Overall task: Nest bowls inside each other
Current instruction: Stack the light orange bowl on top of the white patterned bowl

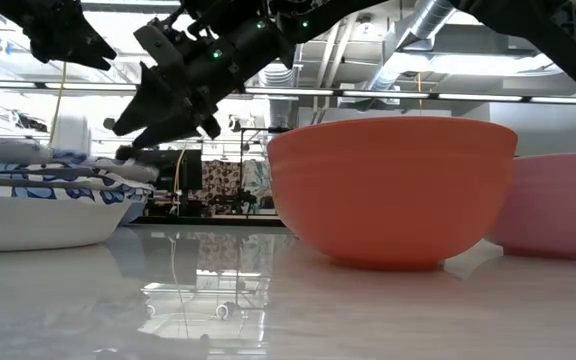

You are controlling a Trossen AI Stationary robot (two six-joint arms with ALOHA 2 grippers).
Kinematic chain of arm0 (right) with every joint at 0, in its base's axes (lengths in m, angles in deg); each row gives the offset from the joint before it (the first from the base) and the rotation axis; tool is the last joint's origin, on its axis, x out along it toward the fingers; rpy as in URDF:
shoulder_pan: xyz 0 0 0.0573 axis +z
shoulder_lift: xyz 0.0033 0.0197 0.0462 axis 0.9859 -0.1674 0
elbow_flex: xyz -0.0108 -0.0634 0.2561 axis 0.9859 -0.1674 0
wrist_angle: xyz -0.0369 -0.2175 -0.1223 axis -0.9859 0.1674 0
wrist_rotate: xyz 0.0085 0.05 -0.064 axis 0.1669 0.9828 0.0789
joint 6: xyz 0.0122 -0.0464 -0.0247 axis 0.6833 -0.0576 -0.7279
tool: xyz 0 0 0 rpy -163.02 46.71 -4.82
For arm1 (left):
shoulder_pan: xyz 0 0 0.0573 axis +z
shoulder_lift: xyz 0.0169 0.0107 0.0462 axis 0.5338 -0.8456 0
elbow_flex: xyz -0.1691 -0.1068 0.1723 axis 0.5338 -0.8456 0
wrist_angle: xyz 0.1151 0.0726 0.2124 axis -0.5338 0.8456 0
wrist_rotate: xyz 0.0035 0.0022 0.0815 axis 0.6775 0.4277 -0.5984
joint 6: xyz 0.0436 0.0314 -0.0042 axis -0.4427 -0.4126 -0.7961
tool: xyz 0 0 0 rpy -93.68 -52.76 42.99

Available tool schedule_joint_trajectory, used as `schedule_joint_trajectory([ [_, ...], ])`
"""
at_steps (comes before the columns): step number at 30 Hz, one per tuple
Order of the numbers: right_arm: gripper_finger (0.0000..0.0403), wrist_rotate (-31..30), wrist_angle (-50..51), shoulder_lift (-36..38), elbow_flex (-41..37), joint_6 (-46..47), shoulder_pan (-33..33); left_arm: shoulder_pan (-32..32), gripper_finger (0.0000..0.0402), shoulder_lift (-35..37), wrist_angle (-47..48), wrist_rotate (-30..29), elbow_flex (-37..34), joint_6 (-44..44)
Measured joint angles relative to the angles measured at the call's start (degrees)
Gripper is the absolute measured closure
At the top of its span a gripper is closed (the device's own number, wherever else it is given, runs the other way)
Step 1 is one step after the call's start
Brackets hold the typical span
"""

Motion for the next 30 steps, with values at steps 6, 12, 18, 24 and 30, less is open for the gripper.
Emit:
schedule_joint_trajectory([
  [6,0.0178,-8.0,15.3,0.1,3.5,-1.5,0.2,0.0,0.0169,0.0,0.1,0.0,0.0,-0.4],
  [12,0.0178,-24.1,33.2,0.4,7.2,-0.8,1.3,0.0,0.0169,0.0,0.2,0.0,0.0,-0.6],
  [18,0.0179,-28.3,42.3,0.2,7.1,6.0,2.9,0.0,0.0169,0.0,1.7,0.1,0.0,-0.6],
  [24,0.0179,-31.9,43.7,0.2,7.2,7.8,5.2,0.0,0.0169,0.0,2.3,0.4,0.0,-0.6],
  [30,0.0179,-38.9,49.9,0.2,10.3,10.2,7.6,0.0,0.0169,0.0,2.7,0.4,0.0,-0.1],
])
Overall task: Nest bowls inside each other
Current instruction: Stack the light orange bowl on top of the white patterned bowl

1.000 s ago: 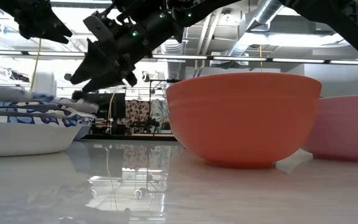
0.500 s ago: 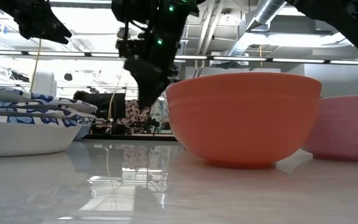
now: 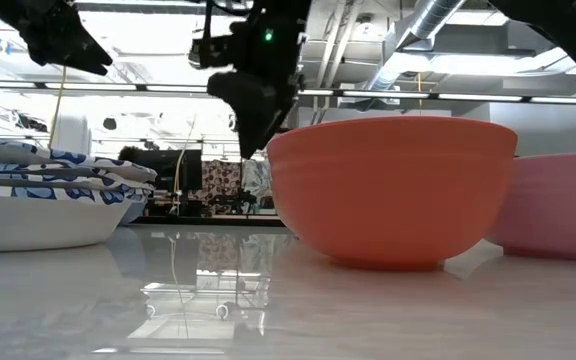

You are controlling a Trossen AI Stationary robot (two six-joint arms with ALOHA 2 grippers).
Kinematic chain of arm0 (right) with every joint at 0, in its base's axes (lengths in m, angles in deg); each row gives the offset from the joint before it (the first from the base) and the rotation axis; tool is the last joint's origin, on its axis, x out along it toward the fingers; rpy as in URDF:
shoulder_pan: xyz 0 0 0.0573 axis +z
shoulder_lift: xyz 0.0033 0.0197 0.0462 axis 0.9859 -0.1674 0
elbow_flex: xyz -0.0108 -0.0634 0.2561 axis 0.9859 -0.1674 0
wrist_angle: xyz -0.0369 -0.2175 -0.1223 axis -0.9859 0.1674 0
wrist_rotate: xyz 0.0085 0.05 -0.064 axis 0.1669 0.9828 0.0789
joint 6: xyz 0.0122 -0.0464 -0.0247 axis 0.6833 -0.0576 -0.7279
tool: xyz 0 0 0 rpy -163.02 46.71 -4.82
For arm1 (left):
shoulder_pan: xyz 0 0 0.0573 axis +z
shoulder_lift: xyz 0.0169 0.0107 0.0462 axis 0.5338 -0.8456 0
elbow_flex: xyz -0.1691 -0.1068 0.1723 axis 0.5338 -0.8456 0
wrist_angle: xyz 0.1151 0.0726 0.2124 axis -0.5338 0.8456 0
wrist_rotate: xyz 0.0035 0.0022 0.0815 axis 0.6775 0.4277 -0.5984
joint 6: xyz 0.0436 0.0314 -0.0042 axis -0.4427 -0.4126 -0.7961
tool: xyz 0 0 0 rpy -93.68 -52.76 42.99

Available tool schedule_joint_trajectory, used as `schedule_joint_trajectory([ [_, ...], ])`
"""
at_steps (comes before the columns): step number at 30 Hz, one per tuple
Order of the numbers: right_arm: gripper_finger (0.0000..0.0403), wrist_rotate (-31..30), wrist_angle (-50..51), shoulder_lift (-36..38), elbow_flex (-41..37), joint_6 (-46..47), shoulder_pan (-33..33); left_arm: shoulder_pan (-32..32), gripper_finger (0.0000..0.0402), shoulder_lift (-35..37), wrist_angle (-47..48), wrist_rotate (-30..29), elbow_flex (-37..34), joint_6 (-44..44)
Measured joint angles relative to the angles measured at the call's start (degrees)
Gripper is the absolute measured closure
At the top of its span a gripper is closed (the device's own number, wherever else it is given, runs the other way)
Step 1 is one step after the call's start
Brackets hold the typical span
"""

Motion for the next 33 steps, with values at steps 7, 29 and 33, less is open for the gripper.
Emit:
schedule_joint_trajectory([
  [7,0.0179,1.2,9.3,0.0,0.9,11.0,-0.9,0.0,0.0169,0.0,0.2,0.0,0.0,0.5],
  [29,0.0182,11.3,5.5,-0.7,-4.5,11.1,-4.7,0.0,0.0169,0.0,1.4,0.0,0.0,1.8],
  [33,0.0209,11.8,6.5,-0.8,-5.7,11.1,-5.6,0.0,0.0169,0.0,1.3,0.0,0.0,1.8],
])
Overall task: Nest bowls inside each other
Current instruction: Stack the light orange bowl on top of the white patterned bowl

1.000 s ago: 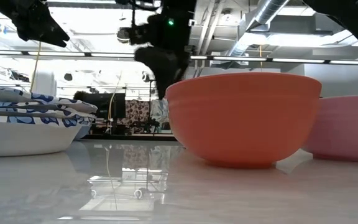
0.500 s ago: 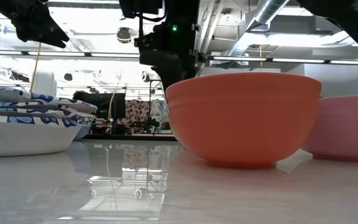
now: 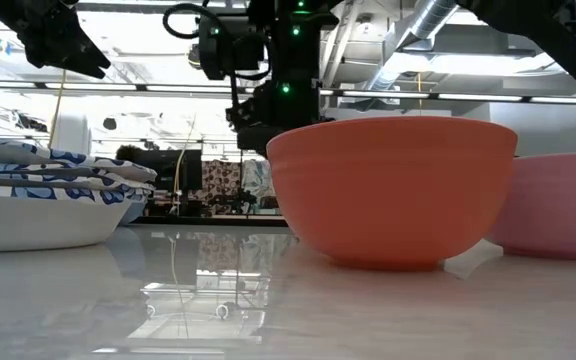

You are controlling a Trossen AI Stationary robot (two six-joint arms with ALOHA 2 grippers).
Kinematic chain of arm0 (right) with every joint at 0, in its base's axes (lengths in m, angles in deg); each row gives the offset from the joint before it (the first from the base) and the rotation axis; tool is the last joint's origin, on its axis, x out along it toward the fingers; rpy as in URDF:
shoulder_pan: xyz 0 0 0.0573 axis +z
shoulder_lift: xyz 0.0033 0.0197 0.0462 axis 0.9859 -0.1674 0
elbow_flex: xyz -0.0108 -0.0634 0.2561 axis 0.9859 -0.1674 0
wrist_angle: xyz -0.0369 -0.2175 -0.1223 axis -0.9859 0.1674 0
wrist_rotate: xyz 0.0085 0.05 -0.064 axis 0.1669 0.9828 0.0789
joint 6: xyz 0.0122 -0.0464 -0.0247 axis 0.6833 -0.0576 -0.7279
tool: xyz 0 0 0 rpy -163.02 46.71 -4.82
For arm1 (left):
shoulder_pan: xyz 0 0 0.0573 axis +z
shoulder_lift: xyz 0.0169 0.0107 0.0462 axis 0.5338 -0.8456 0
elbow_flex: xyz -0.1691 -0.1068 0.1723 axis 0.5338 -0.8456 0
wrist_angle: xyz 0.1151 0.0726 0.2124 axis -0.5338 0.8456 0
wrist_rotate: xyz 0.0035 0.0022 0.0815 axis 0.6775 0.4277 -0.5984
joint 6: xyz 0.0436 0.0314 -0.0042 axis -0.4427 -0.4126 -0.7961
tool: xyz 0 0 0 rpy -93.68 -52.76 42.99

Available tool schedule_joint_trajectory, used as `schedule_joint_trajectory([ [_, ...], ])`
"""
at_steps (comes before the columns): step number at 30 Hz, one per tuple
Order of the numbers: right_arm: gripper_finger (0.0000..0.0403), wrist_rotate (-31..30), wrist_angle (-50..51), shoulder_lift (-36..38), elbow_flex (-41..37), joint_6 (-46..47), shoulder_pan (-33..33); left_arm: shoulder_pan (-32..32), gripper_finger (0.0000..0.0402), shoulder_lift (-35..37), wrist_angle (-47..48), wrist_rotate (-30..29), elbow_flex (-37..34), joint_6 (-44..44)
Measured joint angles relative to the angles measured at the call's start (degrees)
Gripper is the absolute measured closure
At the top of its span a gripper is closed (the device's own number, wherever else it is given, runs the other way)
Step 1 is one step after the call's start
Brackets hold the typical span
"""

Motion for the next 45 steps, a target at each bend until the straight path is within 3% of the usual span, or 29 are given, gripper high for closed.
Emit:
schedule_joint_trajectory([
  [3,0.0258,-0.1,-0.5,0.1,0.1,0.0,0.0,0.0,0.0169,0.0,0.0,0.0,0.0,0.0],
  [7,0.0362,0.1,-0.5,0.1,0.1,-1.5,0.0,0.0,0.0169,0.0,0.0,0.0,0.0,0.1],
  [9,0.0386,-0.3,-1.5,0.1,0.1,-3.0,0.2,0.0,0.0169,0.0,0.0,0.0,0.0,0.1],
  [22,0.0394,-3.4,-5.8,0.2,2.2,-12.0,3.0,0.0,0.0169,0.0,-0.1,0.0,0.0,0.2],
  [35,0.0394,-4.0,-20.3,0.2,6.8,-37.1,7.5,0.0,0.0169,0.0,-0.1,-0.1,0.0,0.2],
  [45,0.0394,9.5,-31.2,0.2,6.9,-52.9,9.8,0.0,0.0169,0.0,-0.1,-0.3,0.0,0.2],
])
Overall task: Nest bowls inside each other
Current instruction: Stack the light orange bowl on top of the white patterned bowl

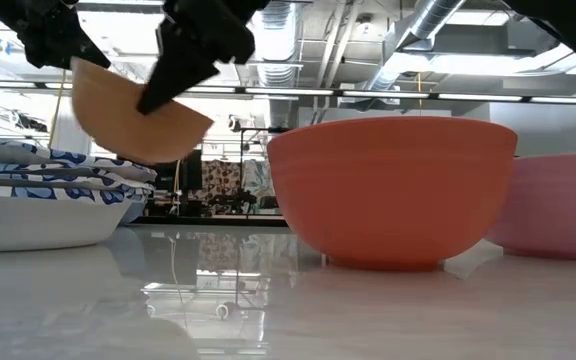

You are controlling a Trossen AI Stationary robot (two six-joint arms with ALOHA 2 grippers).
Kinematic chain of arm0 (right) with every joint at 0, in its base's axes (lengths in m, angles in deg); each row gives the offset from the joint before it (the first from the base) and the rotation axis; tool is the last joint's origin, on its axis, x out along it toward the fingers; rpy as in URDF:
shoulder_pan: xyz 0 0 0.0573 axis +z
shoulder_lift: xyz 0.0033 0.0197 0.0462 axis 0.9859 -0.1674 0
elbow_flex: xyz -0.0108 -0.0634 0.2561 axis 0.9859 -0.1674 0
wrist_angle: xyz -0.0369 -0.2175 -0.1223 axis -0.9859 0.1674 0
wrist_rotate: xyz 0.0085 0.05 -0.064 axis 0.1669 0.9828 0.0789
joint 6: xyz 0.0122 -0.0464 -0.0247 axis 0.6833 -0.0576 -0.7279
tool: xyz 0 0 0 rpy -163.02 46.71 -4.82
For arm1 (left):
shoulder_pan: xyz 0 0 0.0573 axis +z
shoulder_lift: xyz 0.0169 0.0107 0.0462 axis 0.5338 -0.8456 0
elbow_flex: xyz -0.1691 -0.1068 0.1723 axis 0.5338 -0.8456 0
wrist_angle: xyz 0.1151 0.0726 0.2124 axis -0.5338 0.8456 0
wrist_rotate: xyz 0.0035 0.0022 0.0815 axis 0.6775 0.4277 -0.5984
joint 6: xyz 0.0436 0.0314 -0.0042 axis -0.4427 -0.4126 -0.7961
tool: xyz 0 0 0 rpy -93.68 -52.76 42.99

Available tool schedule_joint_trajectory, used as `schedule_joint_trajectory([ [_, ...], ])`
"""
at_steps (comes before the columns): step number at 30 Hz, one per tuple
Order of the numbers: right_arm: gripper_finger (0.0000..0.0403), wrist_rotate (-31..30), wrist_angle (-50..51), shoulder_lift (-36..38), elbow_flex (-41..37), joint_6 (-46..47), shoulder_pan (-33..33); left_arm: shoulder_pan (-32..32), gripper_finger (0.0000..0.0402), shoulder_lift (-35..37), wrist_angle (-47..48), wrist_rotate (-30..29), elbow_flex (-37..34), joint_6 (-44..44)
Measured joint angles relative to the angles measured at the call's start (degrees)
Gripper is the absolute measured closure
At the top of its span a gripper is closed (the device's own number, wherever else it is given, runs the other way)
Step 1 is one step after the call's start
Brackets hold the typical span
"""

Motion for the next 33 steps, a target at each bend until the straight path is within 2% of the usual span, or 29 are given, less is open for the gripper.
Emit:
schedule_joint_trajectory([
  [6,0.0394,4.4,-4.6,0.0,0.0,-5.7,0.6,0.0,0.0169,0.0,0.0,-0.7,0.0,0.0],
  [12,0.0394,19.9,-5.5,0.0,0.0,-12.3,0.4,0.0,0.0169,0.0,0.0,-0.7,0.0,0.0],
  [14,0.0394,23.0,-6.4,0.0,0.0,-13.5,0.2,0.0,0.0169,0.0,0.0,-0.7,0.0,0.0],
  [21,0.0394,25.7,-9.4,0.0,-0.7,-15.3,-1.1,0.0,0.0169,0.0,0.0,-0.7,0.0,0.2],
  [26,0.0394,30.0,-11.6,-0.1,-2.2,-15.2,-2.4,0.0,0.0169,0.0,0.0,-0.4,0.0,0.2],
  [33,0.0394,31.1,-11.8,-0.1,-2.5,-15.1,-3.0,0.0,0.0169,0.0,0.0,-0.4,0.0,0.4],
])
